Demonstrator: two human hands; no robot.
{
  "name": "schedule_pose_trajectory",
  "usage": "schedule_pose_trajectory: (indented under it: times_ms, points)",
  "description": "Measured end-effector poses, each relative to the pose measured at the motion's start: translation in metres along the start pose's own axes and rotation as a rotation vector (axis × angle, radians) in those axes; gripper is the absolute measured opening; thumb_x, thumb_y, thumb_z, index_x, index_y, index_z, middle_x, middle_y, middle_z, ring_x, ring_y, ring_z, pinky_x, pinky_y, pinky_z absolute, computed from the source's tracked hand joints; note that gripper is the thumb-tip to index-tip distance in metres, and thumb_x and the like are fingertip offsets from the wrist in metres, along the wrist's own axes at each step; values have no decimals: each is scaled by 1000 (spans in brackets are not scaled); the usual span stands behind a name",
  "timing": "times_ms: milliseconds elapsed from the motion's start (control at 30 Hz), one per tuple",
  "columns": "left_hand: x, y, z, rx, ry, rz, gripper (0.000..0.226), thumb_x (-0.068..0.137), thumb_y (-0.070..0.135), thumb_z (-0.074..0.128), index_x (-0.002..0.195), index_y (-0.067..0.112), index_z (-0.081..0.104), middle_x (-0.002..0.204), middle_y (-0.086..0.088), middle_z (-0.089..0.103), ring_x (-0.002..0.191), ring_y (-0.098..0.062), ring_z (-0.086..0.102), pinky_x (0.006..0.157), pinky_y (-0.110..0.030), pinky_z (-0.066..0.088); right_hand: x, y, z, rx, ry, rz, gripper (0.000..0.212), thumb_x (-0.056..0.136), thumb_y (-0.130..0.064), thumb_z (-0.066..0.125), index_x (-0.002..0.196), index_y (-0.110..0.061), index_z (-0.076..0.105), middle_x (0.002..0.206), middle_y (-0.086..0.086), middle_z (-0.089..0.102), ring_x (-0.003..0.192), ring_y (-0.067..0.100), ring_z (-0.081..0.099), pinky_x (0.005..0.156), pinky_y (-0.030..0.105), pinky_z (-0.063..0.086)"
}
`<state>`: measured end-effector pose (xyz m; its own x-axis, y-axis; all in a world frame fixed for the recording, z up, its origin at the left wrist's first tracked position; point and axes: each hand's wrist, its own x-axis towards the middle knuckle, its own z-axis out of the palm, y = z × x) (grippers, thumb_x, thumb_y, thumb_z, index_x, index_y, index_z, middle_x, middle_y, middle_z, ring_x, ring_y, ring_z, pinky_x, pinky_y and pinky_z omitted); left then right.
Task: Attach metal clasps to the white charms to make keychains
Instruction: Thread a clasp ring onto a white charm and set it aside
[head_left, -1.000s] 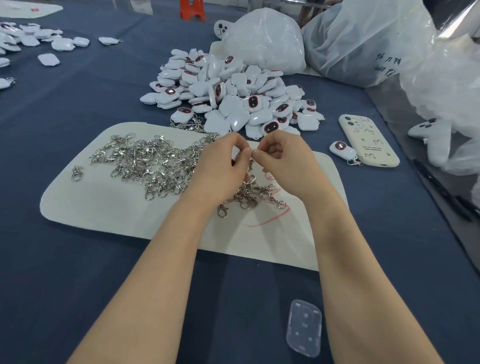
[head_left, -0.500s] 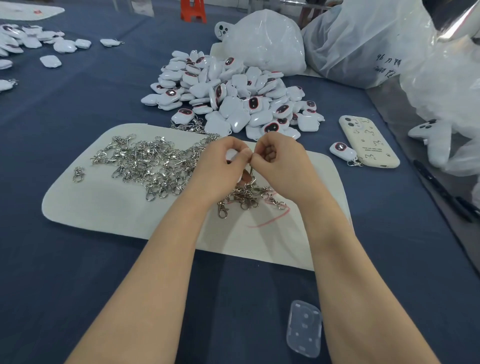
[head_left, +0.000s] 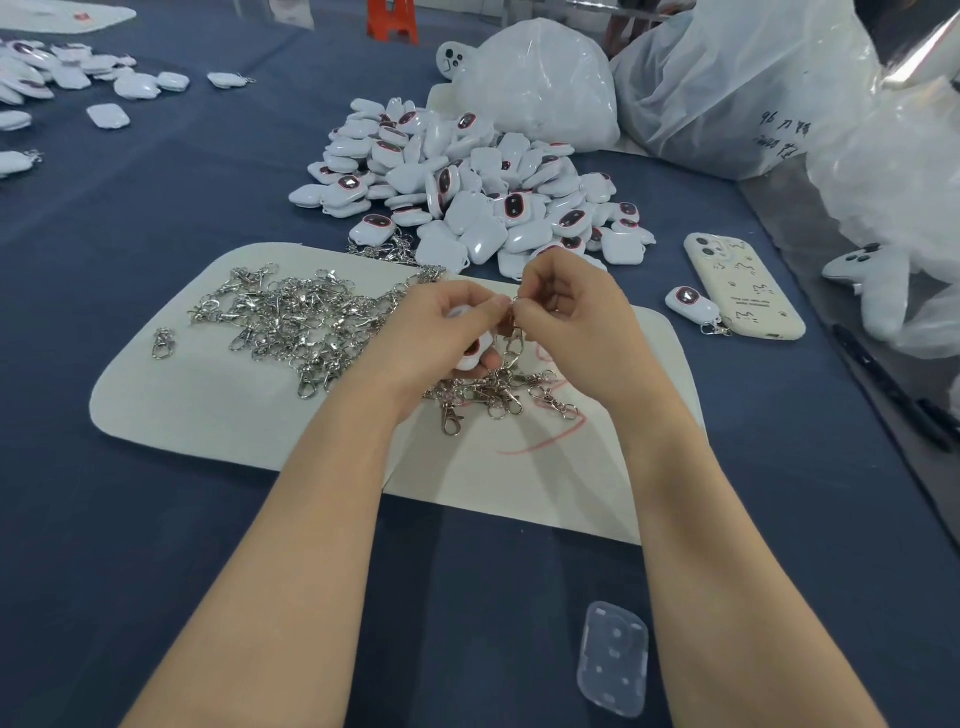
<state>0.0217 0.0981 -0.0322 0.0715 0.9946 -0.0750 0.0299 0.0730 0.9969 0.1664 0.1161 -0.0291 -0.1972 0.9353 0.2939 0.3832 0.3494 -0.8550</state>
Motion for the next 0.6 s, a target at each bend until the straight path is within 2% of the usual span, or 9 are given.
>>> schedule_pose_trajectory:
  times_ms: [133,267,400,500,600]
  points:
    - [-1,2,0,-6,-37,6,13,94,19,57,83,16,65,62,8,65,47,-7,57,46,-17,46,0,-1,-2,56,20,24,16,80,1,56,75,-14,52,67,-3,55,63,14,51,62,33,45]
    - [-1,1,1,42,-28,81,5,91,14,61,88,14,64,65,-1,60,48,-7,57,48,-19,47,0,-1,-1,208,52,83,20,81,4,56,75,-15,52,64,-5,54,56,9,52,59,22,45]
    - [-2,2,2,86,12,170,4,93,13,58,90,13,61,55,7,59,47,-7,55,49,-23,48,1,0,2,399,23,169,18,80,2,57,73,-14,55,61,-3,55,54,9,52,63,26,46]
    - [-2,3,1,98,0,198,5,92,12,59,91,16,62,64,3,59,46,-6,56,49,-19,48,2,1,3,506,18,243,10,71,-6,59,69,-16,58,58,-3,55,54,9,52,64,29,44]
    - [-3,3,1,105,-19,201,6,91,11,60,91,16,62,70,1,58,48,-7,56,50,-19,48,2,2,2,570,2,267,7,68,-7,57,69,-14,55,56,-4,53,55,10,49,61,25,47]
